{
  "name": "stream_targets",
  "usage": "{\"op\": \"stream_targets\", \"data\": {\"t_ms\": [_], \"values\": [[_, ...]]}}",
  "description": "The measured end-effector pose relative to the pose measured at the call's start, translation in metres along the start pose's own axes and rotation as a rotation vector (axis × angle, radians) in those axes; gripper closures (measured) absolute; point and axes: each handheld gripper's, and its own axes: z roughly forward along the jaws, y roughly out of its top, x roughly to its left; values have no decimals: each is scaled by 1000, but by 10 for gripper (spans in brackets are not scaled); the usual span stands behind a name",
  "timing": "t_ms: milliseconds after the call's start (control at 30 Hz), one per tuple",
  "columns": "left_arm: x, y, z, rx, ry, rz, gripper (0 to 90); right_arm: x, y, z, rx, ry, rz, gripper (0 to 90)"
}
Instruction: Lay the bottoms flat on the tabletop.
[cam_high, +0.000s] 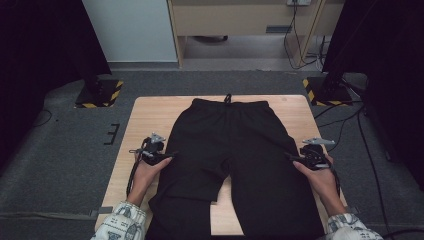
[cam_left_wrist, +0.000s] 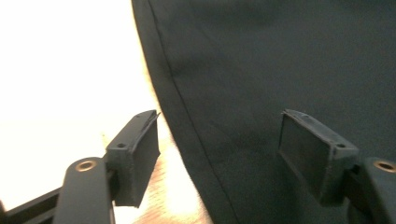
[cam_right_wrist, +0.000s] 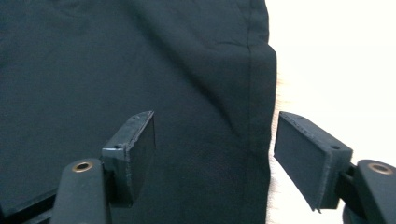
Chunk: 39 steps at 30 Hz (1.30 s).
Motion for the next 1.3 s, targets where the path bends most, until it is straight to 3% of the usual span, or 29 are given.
{"op": "stream_targets", "data": {"t_ms": [100,267,333,433,500,567,600,633,700,800,833,867,900,967,1000,1100,1133,1167,1200,1233,1267,1300], "values": [[-2,0,1,12,4,20,380,2,1,-2,-5,5,-8,292],[-4,2,-2,31,8,32,762,9,3,-2,-11,10,-21,301],[-1,6,0,44,-4,35,860,13,3,-1,-8,16,-30,304],[4,14,6,62,28,61,880,21,5,0,-11,25,-49,311],[13,23,10,58,53,69,879,26,8,1,-14,30,-61,315],[16,27,12,49,51,79,874,30,9,1,-19,37,-56,320],[20,30,14,34,12,73,843,36,11,2,-24,50,-66,324],[20,30,13,43,-5,58,760,40,12,3,-25,58,-73,324],[14,25,0,45,36,76,561,48,14,3,-31,75,-91,325],[3,7,-30,11,23,35,489,58,13,5,-31,99,-109,327],[3,7,-30,11,23,35,456,58,13,5,-31,99,-109,327],[-1,1,-40,9,24,30,426,65,10,6,-25,110,-121,329],[-8,-15,-61,-10,32,19,425,68,9,6,-27,112,-132,339],[-11,-22,-68,-16,27,13,412,73,6,5,-29,127,-133,364],[-23,-44,-87,-4,17,26,397,77,5,5,-25,135,-141,369],[-41,-74,-111,5,-11,42,360,84,1,5,-20,153,-151,387],[-41,-74,-111,5,-11,42,353,86,1,5,-20,152,-162,389],[-52,-93,-127,27,-8,67,339,88,1,6,-18,156,-162,389],[-56,-102,-134,37,-34,63,338,90,1,6,-19,159,-163,390],[-56,-102,-134,37,-34,63,338,90,1,6,-19,159,-163,390],[-64,-119,-143,77,-50,77,332,93,2,7,-25,169,-167,392],[-64,-119,-143,77,-50,77,330,93,2,7,-25,169,-167,392]]}}
